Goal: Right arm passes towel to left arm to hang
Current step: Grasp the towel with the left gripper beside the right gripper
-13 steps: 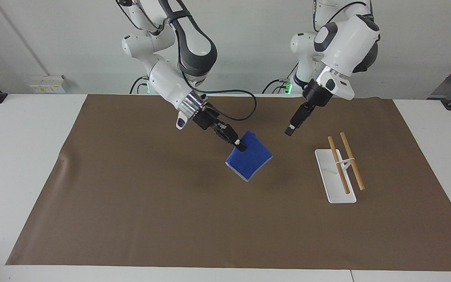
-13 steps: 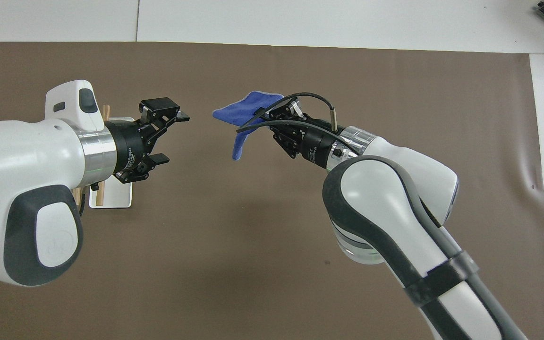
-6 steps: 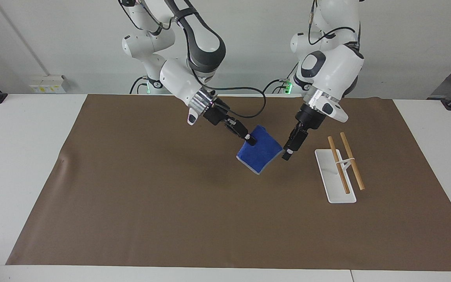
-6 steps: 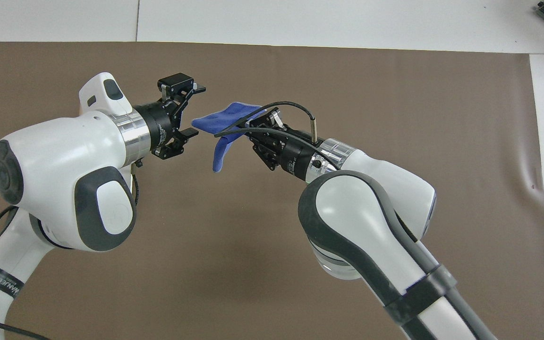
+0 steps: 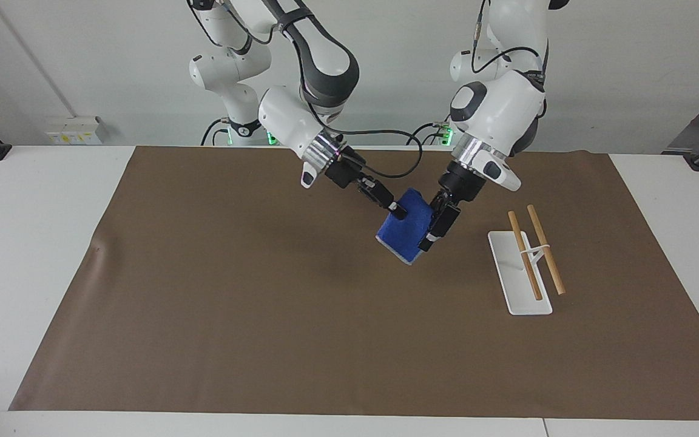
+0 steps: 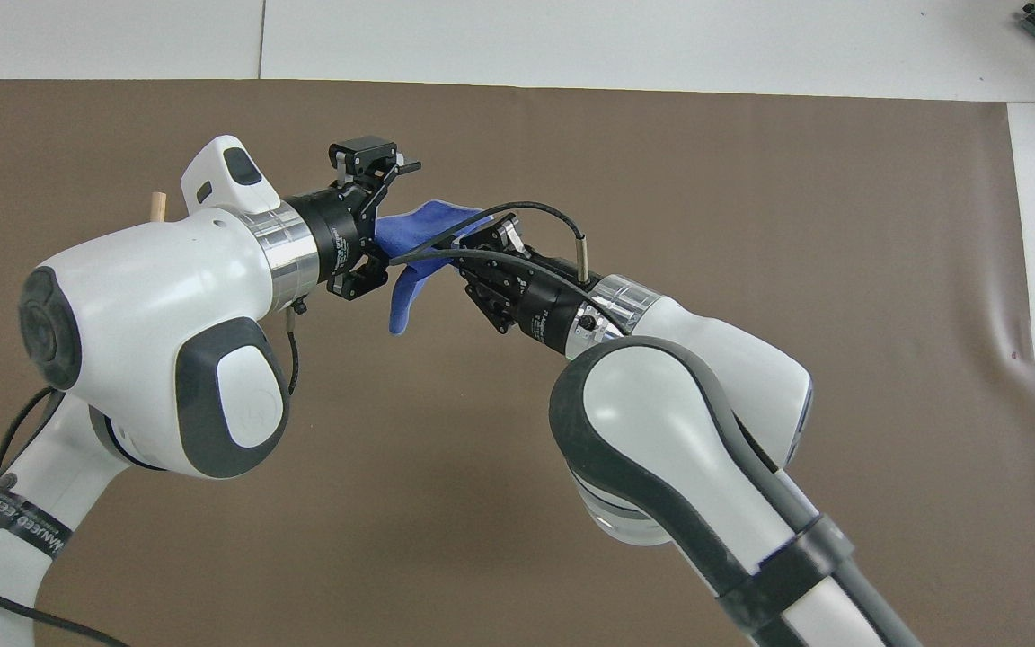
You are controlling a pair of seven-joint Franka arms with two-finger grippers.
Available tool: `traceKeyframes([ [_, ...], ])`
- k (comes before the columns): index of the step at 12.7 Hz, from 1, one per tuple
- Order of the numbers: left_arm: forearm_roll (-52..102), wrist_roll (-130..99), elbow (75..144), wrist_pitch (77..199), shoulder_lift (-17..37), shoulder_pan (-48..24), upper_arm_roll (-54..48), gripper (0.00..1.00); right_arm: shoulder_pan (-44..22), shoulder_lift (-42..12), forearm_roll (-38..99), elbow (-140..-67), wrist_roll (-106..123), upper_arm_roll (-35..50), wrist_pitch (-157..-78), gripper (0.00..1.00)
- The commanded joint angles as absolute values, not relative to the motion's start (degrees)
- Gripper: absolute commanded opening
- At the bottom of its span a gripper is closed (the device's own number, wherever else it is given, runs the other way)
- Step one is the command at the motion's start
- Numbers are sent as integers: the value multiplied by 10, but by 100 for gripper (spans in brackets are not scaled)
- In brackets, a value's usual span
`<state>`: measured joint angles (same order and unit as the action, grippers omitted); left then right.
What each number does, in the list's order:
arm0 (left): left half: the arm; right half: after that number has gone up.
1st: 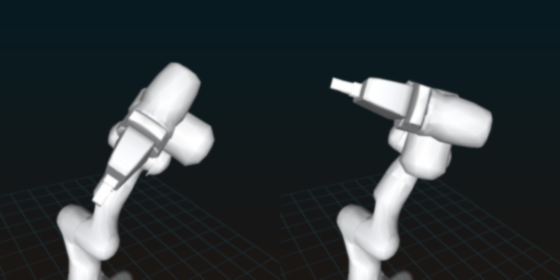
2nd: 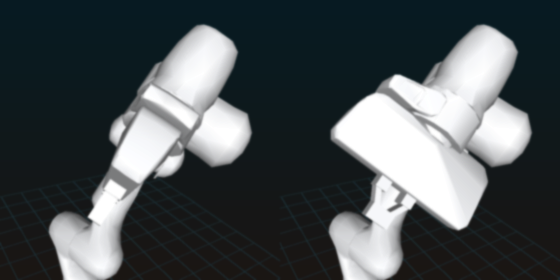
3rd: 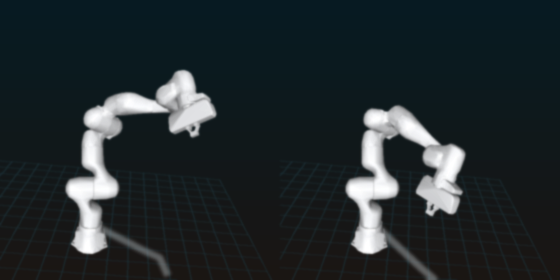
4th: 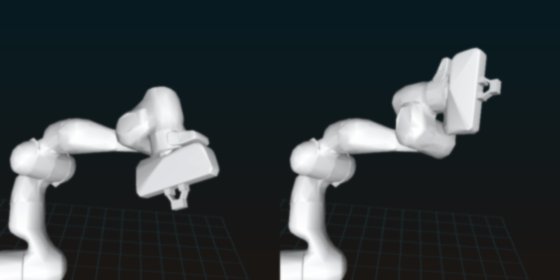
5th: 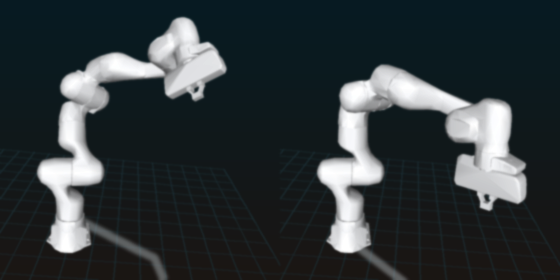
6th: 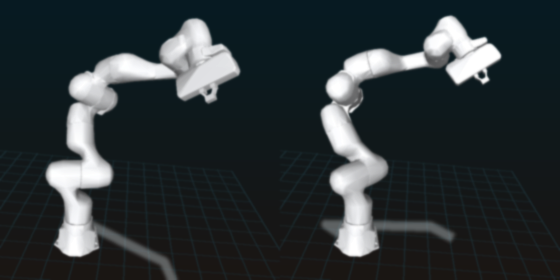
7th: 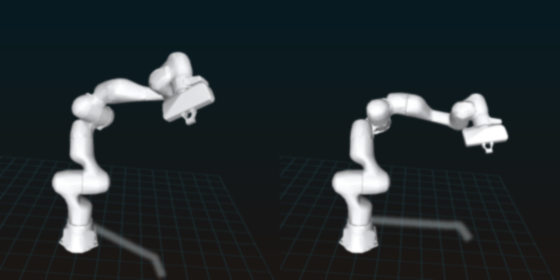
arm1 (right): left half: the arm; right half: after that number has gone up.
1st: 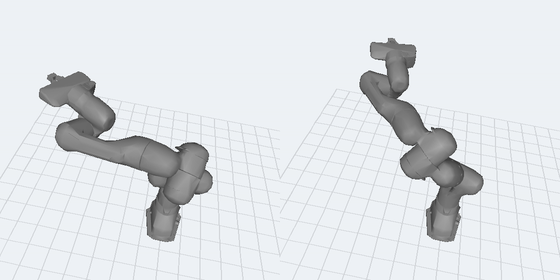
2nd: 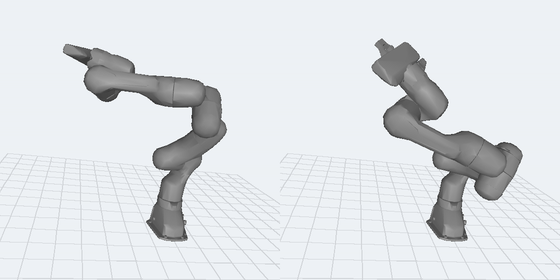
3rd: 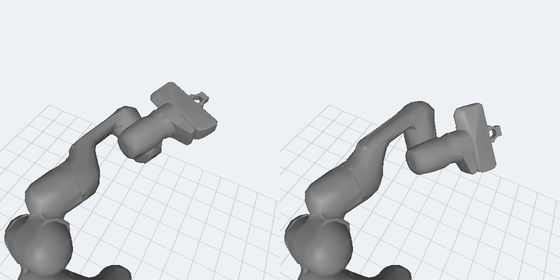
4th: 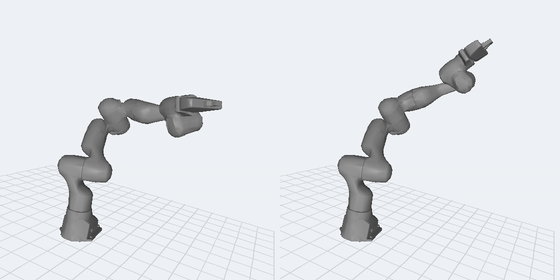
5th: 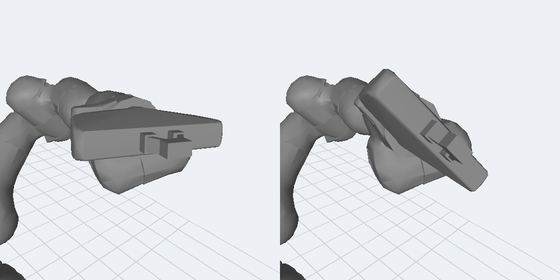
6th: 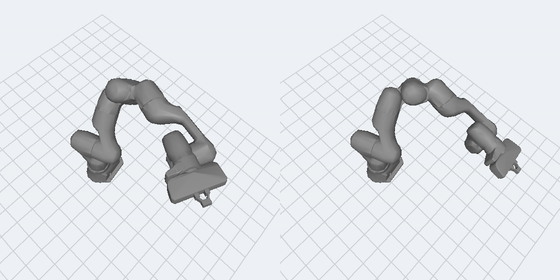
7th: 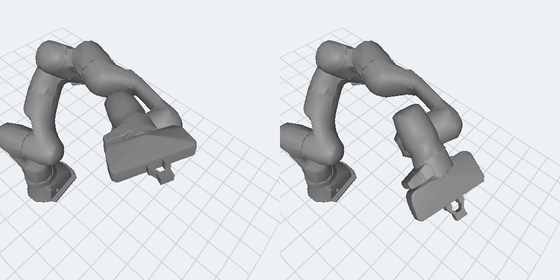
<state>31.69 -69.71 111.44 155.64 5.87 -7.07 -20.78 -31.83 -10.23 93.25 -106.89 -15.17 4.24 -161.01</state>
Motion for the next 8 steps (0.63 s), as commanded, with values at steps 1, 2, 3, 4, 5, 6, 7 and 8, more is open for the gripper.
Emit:
traceKeyframes([
  [1,324,-693,1108,1564,65,-71,-207,38,-316,-108,947,-1059,-149,46,-1620,0],
  [2,324,-688,1109,1564,65,-69,-207,19,-316,-108,947,-1059,-149,46,-1620,0],
  [3,324,-676,1109,1564,64,-69,-206,0,-316,-108,947,-1059,-149,46,-1620,0],
  [4,325,-662,1112,1564,63,-67,-206,0,-316,-108,947,-1059,-149,46,-1620,0],
  [5,325,-656,1113,1563,62,-64,-205,0,-316,-108,947,-1059,-149,46,-1620,0],
  [6,325,-655,1114,1563,63,-59,-203,0,-316,-108,947,-1059,-149,46,-1620,0],
  [7,325,-654,1114,1562,63,-55,-202,0,-316,-108,947,-1060,-149,46,-1620,0],
  [8,325,-639,1114,1562,63,-53,-200,0,-316,-108,947,-1060,-149,46,-1620,0],
])
